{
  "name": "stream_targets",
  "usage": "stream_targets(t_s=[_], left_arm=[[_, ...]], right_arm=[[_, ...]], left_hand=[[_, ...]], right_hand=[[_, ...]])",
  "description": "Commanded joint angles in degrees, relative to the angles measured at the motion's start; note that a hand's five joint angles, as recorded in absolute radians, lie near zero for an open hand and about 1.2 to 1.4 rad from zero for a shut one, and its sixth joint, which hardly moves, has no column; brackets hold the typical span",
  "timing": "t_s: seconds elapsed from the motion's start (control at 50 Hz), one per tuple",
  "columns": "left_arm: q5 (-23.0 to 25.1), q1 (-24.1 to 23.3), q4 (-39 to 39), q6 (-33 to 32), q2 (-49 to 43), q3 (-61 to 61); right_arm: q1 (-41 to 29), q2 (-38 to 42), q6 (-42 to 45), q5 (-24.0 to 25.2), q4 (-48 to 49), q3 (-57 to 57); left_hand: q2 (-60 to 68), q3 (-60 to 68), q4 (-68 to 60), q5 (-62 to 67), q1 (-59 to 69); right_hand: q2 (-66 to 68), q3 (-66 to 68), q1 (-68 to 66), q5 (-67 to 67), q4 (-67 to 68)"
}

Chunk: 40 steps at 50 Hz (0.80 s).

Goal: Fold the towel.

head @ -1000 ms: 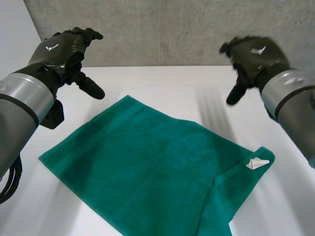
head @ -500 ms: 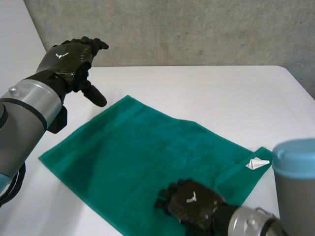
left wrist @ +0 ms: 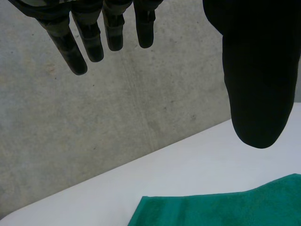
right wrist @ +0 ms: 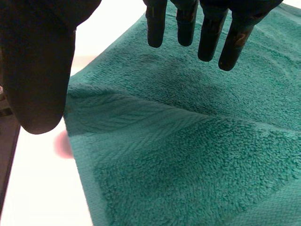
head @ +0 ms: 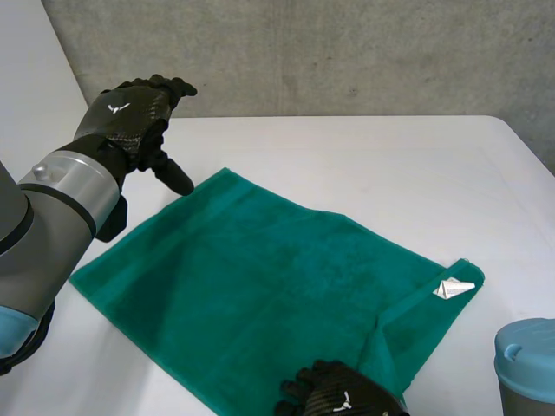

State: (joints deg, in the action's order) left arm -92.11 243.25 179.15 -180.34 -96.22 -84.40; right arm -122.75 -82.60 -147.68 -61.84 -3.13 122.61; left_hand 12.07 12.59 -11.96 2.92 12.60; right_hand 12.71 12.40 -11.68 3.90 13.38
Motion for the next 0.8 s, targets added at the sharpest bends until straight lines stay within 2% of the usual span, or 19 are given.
stream_targets(t_s=[0.02, 0.16, 0.28, 0.36, 0.44, 0.56, 0.64, 0.66, 0.68, 0.7, 0.8], left_arm=[[-0.4, -0.2, 0.1, 0.0, 0.0, -0.1], [-0.4, -1.0, 0.1, 0.0, 0.1, -0.1], [-0.4, -1.2, 0.1, 0.0, 0.1, -0.1], [-0.4, -1.2, 0.1, 0.0, 0.2, -0.1], [-0.4, -1.2, 0.1, -0.1, 0.1, 0.0], [-0.3, -1.2, 0.1, -0.1, 0.2, 0.1], [-0.3, -1.2, 0.1, -0.1, 0.2, 0.1], [-0.3, -1.2, 0.1, -0.1, 0.2, 0.1], [-0.3, -1.2, 0.1, -0.1, 0.2, 0.1], [-0.3, -1.2, 0.1, -0.1, 0.2, 0.1], [-0.4, -1.2, 0.1, -0.1, 0.0, 0.1]], right_arm=[[0.0, 0.4, 0.9, -1.3, 5.6, 1.3], [0.0, 0.4, 1.4, -4.3, 10.1, 1.3], [1.9, -0.5, 1.2, -9.9, 13.8, -0.2], [3.7, -2.2, 0.5, -11.7, 15.3, -1.2], [5.1, -2.9, 0.4, -12.4, 15.5, -2.3], [11.4, -2.8, -1.6, -14.3, 14.7, -4.8], [12.3, -3.0, -2.8, -15.1, 13.9, -4.9], [12.4, -2.9, -4.0, -15.0, 12.5, -4.9], [12.6, -3.0, -5.5, -14.5, 10.9, -4.8], [12.6, -3.0, -7.3, -14.3, 9.2, -5.2], [12.8, -3.0, -11.2, -12.5, 5.1, -7.0]], left_hand=[[-1.5, -2.0, 1.4, -2.4, -2.0], [-1.5, -2.0, 1.4, -2.4, -2.0], [-1.5, -2.0, 1.4, -2.4, -2.0], [-1.5, -2.0, 1.4, -2.4, -2.0], [-1.5, -2.0, 1.4, -2.4, -2.0], [-1.4, -1.9, 1.2, -2.2, -1.9], [-1.4, -1.9, 1.2, -2.2, -1.9], [-1.2, -1.7, 1.1, -2.0, -1.7], [-1.4, -1.9, 1.2, -2.2, -1.9], [-1.4, -1.9, 1.2, -2.2, -1.9], [-1.4, -1.9, 1.2, -2.2, -1.9]], right_hand=[[10.6, 10.9, -11.7, 9.4, 10.0], [25.3, 25.6, -26.3, 24.1, 24.6], [50.0, 50.3, -51.0, 48.8, 49.3], [67.2, 67.6, -68.3, 66.1, 66.6], [67.3, 67.6, -68.3, 66.1, 66.6], [67.3, 67.6, -68.3, 66.1, 66.6], [67.3, 67.6, -68.3, 66.1, 66.6], [56.2, 56.5, -57.2, 55.0, 55.5], [23.4, 23.7, -24.5, 22.3, 22.8], [6.8, 7.1, -7.8, 5.6, 6.1], [4.4, 4.8, -5.5, 3.3, 3.8]])
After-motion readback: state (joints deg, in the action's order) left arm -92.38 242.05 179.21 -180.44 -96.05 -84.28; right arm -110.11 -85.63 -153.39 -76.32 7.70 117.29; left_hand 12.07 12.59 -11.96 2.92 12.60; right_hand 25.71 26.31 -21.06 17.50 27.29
